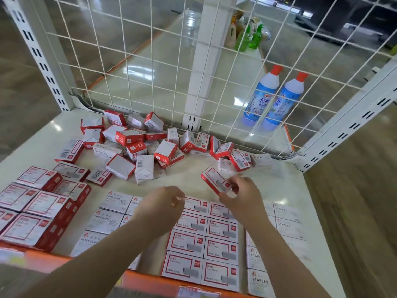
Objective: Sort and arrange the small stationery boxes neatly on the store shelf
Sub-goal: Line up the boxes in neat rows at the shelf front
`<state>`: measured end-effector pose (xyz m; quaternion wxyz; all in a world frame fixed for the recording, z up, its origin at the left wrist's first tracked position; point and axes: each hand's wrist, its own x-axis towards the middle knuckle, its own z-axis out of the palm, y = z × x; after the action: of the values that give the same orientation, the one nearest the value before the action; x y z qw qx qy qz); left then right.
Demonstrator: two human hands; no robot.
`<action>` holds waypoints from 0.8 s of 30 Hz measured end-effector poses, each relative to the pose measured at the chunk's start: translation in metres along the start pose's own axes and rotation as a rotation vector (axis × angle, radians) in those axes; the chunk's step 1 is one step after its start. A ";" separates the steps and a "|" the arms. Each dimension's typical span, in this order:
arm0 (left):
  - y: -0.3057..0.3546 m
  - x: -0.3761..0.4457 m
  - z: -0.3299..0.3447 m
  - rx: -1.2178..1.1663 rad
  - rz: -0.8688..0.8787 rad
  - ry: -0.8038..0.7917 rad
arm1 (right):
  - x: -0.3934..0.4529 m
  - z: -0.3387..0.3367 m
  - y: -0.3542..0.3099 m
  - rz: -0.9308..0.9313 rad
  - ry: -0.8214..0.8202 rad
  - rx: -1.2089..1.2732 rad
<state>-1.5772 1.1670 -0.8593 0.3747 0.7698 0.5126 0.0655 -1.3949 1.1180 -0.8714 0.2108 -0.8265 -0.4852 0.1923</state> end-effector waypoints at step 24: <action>0.019 -0.015 0.004 -0.425 -0.149 -0.147 | -0.068 -0.024 -0.005 -0.189 -0.045 0.106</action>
<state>-1.5685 1.1488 -0.8456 0.5684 0.6363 0.5140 0.0880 -1.4167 1.0559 -0.8413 0.2602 -0.7602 -0.5550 0.2155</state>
